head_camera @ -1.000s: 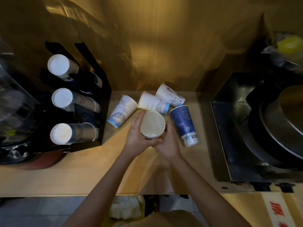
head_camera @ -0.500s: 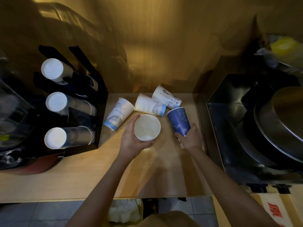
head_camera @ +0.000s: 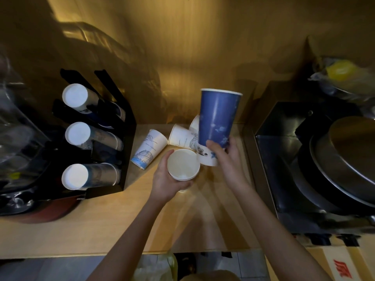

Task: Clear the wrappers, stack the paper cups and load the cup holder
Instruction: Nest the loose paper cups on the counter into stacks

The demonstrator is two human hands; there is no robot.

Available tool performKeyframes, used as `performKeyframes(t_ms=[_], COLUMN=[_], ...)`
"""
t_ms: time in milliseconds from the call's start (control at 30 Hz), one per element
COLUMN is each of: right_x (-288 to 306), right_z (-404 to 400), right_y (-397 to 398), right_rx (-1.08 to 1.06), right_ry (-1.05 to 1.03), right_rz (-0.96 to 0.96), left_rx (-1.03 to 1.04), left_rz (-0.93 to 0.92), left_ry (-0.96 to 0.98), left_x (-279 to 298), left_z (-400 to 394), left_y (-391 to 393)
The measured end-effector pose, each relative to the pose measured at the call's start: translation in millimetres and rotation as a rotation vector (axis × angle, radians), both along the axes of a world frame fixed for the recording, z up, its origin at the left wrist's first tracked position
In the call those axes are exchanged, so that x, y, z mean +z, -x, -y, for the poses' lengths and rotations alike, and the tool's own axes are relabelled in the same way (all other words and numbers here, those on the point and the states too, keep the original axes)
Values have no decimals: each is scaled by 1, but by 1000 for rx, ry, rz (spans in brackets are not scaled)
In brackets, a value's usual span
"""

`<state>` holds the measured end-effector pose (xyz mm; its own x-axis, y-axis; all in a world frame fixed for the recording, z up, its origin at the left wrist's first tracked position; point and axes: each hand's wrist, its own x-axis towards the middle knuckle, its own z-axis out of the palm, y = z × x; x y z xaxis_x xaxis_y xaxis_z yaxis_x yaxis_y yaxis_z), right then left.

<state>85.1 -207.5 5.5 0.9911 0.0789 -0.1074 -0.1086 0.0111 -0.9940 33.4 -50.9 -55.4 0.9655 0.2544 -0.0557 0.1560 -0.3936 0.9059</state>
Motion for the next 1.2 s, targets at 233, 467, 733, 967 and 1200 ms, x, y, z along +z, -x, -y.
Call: performKeyframes(t_ms=[233,467,733,967,1200], right_x=[-27,-42,-28,-8,-11], right_z=[-31,-24,5,76,120], right_y=[19,29,25,15,13], right_rx=[173,270,315,84,-34], right_ry=[188,453,545,645,730], right_rz=[-18,69,96,52,33], left_rx=[-22,-29,-121,-368,-495], left_rz=[21,55,46,102,113], left_ry=[48,97,15,-56,-64], left_x=[0,1,7,11,5], left_z=[-2,-1,23,93,138], left_y=[1,2,-10,-43,-70])
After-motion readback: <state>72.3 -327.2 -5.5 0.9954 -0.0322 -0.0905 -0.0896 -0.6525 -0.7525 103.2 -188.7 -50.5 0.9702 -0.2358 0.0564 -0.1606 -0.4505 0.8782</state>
